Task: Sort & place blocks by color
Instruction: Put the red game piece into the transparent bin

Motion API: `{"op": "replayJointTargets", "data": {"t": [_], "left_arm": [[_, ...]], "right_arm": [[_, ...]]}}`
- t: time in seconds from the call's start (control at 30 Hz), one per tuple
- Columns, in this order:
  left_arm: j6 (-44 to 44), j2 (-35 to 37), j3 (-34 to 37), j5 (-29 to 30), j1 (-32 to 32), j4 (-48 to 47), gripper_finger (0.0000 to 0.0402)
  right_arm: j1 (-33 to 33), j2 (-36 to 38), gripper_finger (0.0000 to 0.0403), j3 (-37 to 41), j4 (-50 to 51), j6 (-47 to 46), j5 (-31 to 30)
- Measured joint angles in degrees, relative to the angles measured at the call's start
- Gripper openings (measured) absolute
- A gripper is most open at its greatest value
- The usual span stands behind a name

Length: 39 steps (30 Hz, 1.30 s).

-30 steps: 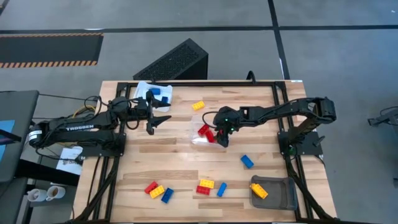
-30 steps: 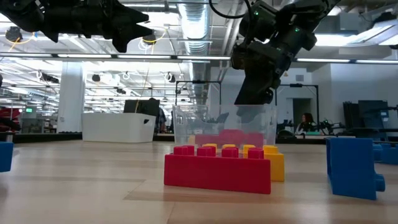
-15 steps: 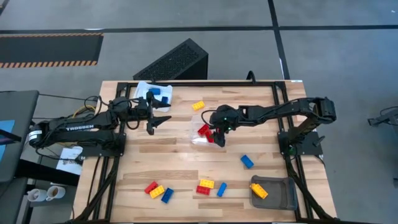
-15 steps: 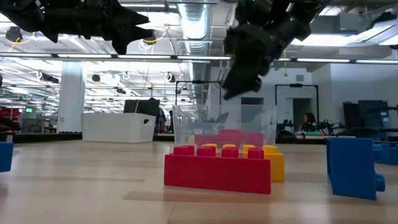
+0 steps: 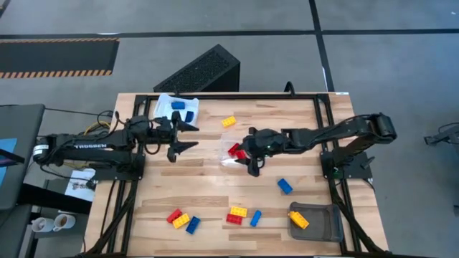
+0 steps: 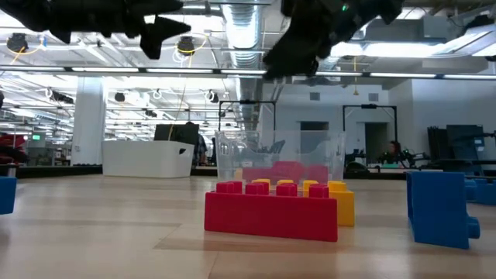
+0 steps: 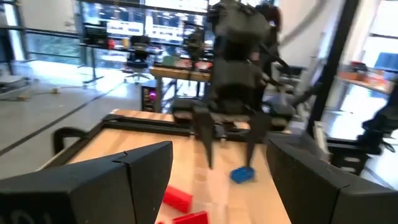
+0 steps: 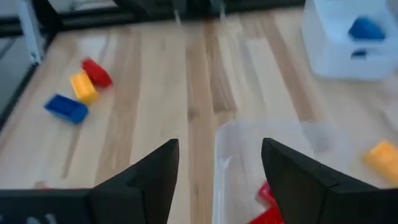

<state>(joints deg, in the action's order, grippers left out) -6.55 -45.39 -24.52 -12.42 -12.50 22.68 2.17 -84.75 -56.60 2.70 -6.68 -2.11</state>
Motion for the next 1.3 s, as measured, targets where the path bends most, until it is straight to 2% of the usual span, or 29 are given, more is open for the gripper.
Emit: {"op": "replayJointTargets", "data": {"t": [0.2,0.43,0.57,0.67,0.87,0.97,1.13,1.2,1.3], "left_arm": [[2.3,0.0,-1.0,7.5,7.2,-9.5,0.0248],[-8.0,0.0,-0.9,9.6,14.6,-25.1,0.0248],[-14.5,-1.7,-0.8,12.3,19.2,-35.1,0.0248],[-19.8,-4.7,-0.8,12.3,23.6,-39.1,0.0247],[-22.8,-14.2,-0.9,13.7,37.2,-38.1,0.0218],[-28.1,-17.8,-0.9,12.2,42.1,-38.2,0.0195],[-41.9,-19.9,-0.9,5.2,45.9,-34.3,0.0177],[-45.8,-20.0,-0.9,5.3,46.8,-32.5,0.0177],[-50.9,-20.4,-0.9,9.6,47.1,-31.6,0.0176]], "right_arm": [[3.7,6.4,0.0237,0.0,-0.8,2.3,-2.4],[8.1,8.3,0.023,0.0,-2.5,5.7,-8.4],[8.8,6.9,0.023,0.0,-2.2,5.4,-8.7],[8.7,5.0,0.023,0.0,-2.2,4.6,-8.7],[8.7,1.5,0.023,0.0,-1.5,3.7,-8.6],[8.7,1.0,0.023,0.1,-1.2,3.7,-8.5],[8.6,1.0,0.023,0.1,-2.1,3.6,-8.5],[8.6,1.4,0.023,0.1,-2.4,3.6,-8.5],[8.6,1.6,0.023,0.0,-3.0,3.6,-8.5]]}}
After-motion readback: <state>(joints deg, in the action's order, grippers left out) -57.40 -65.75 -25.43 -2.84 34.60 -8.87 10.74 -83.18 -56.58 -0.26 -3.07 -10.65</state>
